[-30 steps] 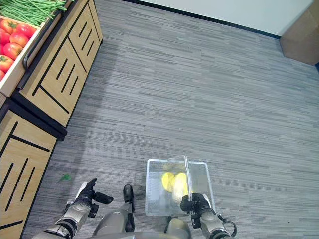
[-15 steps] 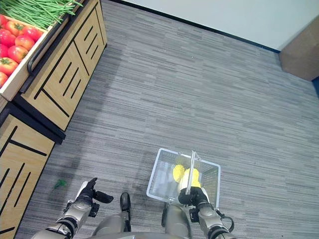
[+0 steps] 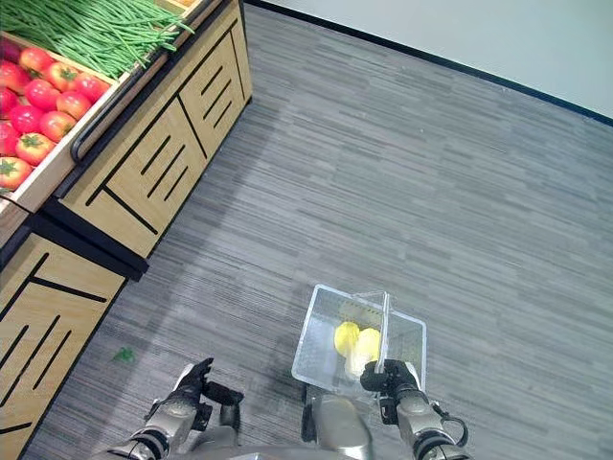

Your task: Get the vegetables into the basket

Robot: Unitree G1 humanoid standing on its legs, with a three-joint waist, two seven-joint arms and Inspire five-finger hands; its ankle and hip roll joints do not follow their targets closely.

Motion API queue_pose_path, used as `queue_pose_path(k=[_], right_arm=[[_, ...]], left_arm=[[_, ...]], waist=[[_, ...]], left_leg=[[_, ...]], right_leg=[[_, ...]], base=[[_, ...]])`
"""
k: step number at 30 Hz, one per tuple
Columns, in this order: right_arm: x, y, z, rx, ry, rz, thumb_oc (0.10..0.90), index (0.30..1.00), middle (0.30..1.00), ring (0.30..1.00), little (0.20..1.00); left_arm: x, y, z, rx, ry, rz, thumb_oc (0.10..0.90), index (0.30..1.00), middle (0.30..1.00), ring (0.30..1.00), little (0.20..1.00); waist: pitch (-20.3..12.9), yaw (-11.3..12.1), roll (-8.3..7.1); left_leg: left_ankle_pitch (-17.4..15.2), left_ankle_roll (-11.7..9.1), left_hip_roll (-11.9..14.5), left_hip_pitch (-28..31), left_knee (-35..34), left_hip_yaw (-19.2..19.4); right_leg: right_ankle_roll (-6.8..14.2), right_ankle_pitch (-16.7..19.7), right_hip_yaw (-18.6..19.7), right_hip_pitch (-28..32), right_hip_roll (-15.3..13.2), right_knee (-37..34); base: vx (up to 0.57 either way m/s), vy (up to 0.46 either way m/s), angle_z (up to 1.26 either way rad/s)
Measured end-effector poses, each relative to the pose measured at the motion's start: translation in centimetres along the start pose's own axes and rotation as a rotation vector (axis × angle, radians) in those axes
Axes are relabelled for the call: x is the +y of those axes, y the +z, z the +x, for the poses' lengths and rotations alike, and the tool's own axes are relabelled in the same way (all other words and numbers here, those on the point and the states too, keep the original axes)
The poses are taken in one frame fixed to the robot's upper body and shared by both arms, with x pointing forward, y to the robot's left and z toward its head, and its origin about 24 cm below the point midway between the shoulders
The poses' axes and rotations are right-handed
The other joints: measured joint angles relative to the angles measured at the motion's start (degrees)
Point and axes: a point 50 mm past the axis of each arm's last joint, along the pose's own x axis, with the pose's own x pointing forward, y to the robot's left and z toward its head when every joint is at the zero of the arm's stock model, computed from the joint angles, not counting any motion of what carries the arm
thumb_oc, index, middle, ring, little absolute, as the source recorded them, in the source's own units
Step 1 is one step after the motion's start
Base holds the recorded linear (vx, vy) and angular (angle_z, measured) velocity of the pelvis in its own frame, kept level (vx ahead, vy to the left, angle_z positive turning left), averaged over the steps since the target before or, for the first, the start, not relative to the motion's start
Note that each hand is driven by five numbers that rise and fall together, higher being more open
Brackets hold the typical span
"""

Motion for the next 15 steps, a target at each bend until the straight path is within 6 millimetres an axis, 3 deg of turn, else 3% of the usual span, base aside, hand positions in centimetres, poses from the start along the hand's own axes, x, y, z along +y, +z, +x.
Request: queue_pose_path(k=[5,7,10,11,12,13,14,15], right_arm=[[-0.4,-0.4,0.0,0.022,-0.010,-0.016,0.400,0.300,0.300,0.300,0.300],[-0.4,-0.6,0.0,0.028,-0.012,-0.017,0.400,0.300,0.300,0.300,0.300],[-1.1,-1.1,-0.1,0.040,-0.026,-0.023,0.400,0.300,0.300,0.300,0.300],[-1.4,-1.2,-0.2,0.040,-0.034,-0.026,0.400,0.300,0.300,0.300,0.300],[-2.5,-1.6,-0.3,0.042,-0.056,-0.036,0.400,0.300,0.300,0.300,0.300],[-2.8,-1.9,-0.4,0.055,-0.065,-0.039,0.400,0.300,0.300,0.300,0.300],[-3.1,-2.0,-0.4,0.055,-0.073,-0.042,0.400,0.300,0.300,0.300,0.300],[-3.2,-2.0,-0.4,0.053,-0.076,-0.043,0.400,0.300,0.300,0.300,0.300]], left_arm=[[0.0,0.7,0.1,-0.013,0.004,-0.023,0.900,1.000,1.000,1.000,1.000],[0.0,0.6,0.1,-0.006,0.004,-0.043,0.900,1.000,1.000,1.000,1.000],[-0.4,1.8,0.2,-0.038,-0.010,-0.061,0.900,1.000,1.000,1.000,1.000],[-0.6,2.4,0.2,-0.054,-0.020,-0.063,0.900,1.000,1.000,1.000,1.000],[-1.4,3.3,0.2,-0.078,-0.041,-0.073,0.900,1.000,1.000,1.000,1.000],[-1.6,3.5,0.2,-0.085,-0.048,-0.072,0.900,1.000,1.000,1.000,1.000],[-1.9,3.7,0.1,-0.091,-0.057,-0.057,0.900,1.000,1.000,1.000,1.000],[-2.0,3.6,0.1,-0.089,-0.066,-0.048,0.900,1.000,1.000,1.000,1.000]], waist=[[-0.6,-0.7,2.63],[-0.6,-0.6,2.92],[-0.5,-0.7,2.88],[-0.4,-1.0,2.75],[-0.4,-2.5,2.69],[-0.4,-2.6,2.77],[-0.6,-3.5,2.99],[-0.7,-4.3,3.30]], left_leg=[[1.6,-2.1,1.2,-1.5,-0.3,-1.3],[2.6,-2.9,1.7,-2.1,-0.2,-1.5],[5.5,-4.1,1.3,-5.5,1.2,-1.7],[6.3,-4.0,1.1,-6.5,1.2,2.7],[6.8,-3.7,2.0,-8.0,1.6,14.7],[6.7,-3.8,2.8,-8.0,1.5,19.3],[6.5,-4.1,4.5,-7.9,1.7,26.8],[6.4,-4.3,5.3,-7.8,1.5,31.0]], right_leg=[[0.3,-1.6,-2.5,-0.5,1.0,0.0],[0.1,-1.9,-3.1,-0.4,1.2,0.0],[-0.1,-2.4,-7.4,-0.4,0.0,0.0],[-1.0,-1.9,-9.9,-0.2,-1.3,0.0],[-2.9,-2.3,-13.7,0.3,-3.0,0.0],[-2.2,-3.1,-15.3,0.8,-3.4,-0.1],[-1.6,-3.3,-17.1,1.2,-3.7,-0.2],[-1.3,-3.5,-18.6,1.4,-4.0,-0.3]], base=[[0.09,-0.109,0.28],[0.07,-0.066,0.18],[-0.01,0.014,0.70],[-0.07,0.081,1.49],[0.00,0.120,1.36],[-0.05,0.101,1.39],[-0.01,0.092,0.83],[-0.05,0.098,0.88]])
